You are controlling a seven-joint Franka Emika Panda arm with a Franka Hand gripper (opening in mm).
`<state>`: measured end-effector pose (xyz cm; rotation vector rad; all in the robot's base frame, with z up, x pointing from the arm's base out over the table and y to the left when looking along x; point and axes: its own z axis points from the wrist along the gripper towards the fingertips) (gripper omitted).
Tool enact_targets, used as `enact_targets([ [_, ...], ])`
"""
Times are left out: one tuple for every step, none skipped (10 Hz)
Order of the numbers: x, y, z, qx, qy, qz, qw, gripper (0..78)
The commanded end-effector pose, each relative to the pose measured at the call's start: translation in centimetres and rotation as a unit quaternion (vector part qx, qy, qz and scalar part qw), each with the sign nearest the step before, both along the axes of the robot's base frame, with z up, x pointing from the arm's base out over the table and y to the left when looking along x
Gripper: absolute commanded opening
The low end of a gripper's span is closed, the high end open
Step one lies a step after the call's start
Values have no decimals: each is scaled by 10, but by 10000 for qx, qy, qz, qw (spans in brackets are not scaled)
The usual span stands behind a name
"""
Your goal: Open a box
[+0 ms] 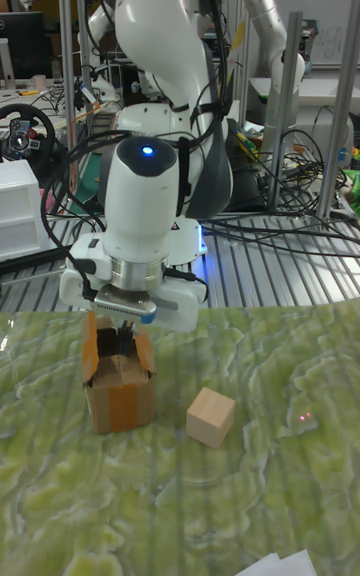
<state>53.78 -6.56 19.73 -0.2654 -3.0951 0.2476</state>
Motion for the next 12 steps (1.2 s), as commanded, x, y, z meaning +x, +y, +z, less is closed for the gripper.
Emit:
enact_targets([
  [-3,6,-1,378,-8,-212,9991,0],
  [-5,12,-2,403,-24,-270,9988,0],
  [-7,18,-3,404,-32,-320,9987,0],
  [-8,20,-3,409,-34,-337,9986,0],
  [-13,28,-2,464,-41,-411,9981,0],
  [-16,33,-2,491,-43,-461,9977,0],
  [-17,36,-2,505,-44,-489,9975,0],
  [-21,42,-1,540,-45,-553,9970,0],
  [-23,44,0,539,-46,-571,9969,0],
  [-24,46,-1,538,-51,-597,9968,0],
  [-24,46,-1,538,-51,-597,9968,0],
  [-25,49,-3,583,-113,-734,9955,0],
])
